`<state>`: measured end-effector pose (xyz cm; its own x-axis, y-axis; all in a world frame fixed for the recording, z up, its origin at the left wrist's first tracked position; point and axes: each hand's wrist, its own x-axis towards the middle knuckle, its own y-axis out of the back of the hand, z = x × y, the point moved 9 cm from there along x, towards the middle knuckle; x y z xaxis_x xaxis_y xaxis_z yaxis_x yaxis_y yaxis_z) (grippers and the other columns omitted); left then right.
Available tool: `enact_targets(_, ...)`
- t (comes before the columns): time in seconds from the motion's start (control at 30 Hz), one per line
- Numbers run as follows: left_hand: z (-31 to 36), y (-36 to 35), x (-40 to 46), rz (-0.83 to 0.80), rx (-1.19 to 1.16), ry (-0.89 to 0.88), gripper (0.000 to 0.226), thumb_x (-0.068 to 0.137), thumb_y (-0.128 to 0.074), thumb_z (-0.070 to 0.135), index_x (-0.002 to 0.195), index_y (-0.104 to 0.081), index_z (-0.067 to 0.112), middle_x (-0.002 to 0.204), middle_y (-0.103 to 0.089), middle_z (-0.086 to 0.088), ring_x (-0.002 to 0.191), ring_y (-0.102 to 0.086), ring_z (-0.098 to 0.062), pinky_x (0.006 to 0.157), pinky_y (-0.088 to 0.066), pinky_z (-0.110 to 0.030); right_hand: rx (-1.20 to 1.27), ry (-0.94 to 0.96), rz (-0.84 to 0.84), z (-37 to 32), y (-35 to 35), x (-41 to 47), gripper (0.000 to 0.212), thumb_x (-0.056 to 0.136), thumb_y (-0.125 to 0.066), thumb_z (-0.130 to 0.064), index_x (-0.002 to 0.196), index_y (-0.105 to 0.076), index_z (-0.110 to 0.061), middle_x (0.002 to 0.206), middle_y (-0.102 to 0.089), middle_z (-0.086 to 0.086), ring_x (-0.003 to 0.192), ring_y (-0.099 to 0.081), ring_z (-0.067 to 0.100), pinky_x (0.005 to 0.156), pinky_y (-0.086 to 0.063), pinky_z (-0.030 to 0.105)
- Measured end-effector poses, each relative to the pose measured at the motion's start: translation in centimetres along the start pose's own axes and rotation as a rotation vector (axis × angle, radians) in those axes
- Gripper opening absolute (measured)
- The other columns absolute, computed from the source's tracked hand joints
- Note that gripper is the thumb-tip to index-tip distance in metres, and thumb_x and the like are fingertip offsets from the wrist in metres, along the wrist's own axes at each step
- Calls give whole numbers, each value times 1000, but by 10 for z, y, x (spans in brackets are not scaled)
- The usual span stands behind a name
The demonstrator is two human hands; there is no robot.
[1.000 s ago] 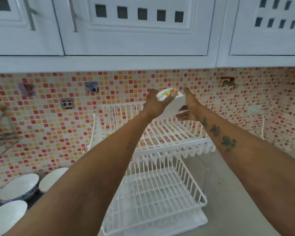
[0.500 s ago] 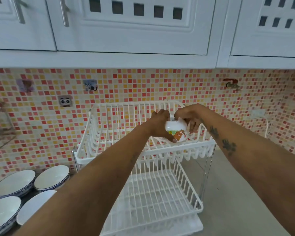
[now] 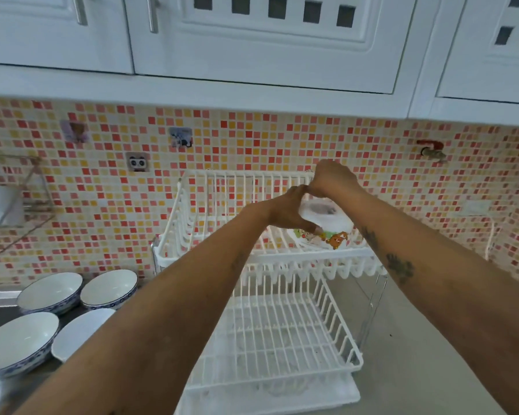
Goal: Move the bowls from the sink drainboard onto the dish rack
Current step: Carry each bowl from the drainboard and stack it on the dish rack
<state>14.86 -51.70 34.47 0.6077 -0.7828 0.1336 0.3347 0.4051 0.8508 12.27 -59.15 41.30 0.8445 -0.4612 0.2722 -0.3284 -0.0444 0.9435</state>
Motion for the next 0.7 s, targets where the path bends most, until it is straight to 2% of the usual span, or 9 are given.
enact_targets(0.1,-22,39,-27,123,-182,51,88,86,-70,34,154,-19,14,161,-26,-8,148,-26,-24,118,-27,-39,218,107,133,-55,11,-5,19,84,-67,-26,82,-55,-12,65,-50,0,61,-54,20,54,-40,26)
enact_targets(0.17,-45,74,-56,280,-238,92,66,91,-65,26,148,-35,9,152,-43,-10,141,-40,-23,111,-36,-36,371,198,221,-101,18,-18,30,84,-62,-27,60,-49,-14,53,-44,-1,46,-45,15,46,-31,22)
enact_targets(0.23,-73,114,-98,511,-253,138,42,93,-58,9,133,-52,-1,130,-61,-17,117,-56,-21,94,-47,-31,505,324,260,-156,17,-39,40,82,-59,-25,49,-38,-16,45,-35,-2,40,-34,13,43,-25,22)
enact_targets(0.3,-103,148,-151,719,-303,182,32,92,-48,-9,122,-54,-17,105,-65,-19,92,-55,-16,77,-46,-21,625,465,240,-218,12,-66,40,80,-56,-25,47,-34,-17,44,-32,-3,39,-30,13,43,-22,23)
enact_targets(0.4,-149,176,-235,929,-399,324,27,92,-44,-12,115,-56,-19,87,-56,-5,79,-52,-12,68,-47,-18,814,604,119,-304,-4,-105,35,76,-54,-25,48,-35,-16,43,-31,-2,38,-29,13,44,-23,23)
enact_targets(0.47,-185,185,-288,1016,-475,375,21,88,-44,-6,85,-65,-1,69,-57,0,64,-51,-10,57,-44,-20,887,672,28,-354,-18,-132,37,76,-56,-25,46,-37,-15,41,-32,-1,37,-29,14,44,-25,23)
enact_targets(0.53,-232,186,-345,1074,-507,516,22,93,-45,5,79,-59,13,70,-61,1,63,-54,-12,55,-43,-22,945,704,-85,-398,-39,-157,39,76,-55,-26,43,-37,-17,42,-35,-2,40,-33,15,46,-27,24)
enact_targets(0.63,-289,178,-440,1167,-560,741,22,97,-49,18,76,-57,19,78,-64,0,63,-58,-13,54,-41,-22,989,717,-285,-457,-85,-196,41,79,-56,-26,43,-38,-16,46,-41,2,49,-43,24,53,-37,32)
enact_targets(0.7,-315,168,-503,1256,-617,873,25,98,-50,28,78,-60,16,81,-65,-4,61,-59,-14,52,-42,-22,1001,706,-426,-489,-124,-220,33,79,-56,-28,51,-55,-10,59,-61,12,63,-61,34,62,-51,42)
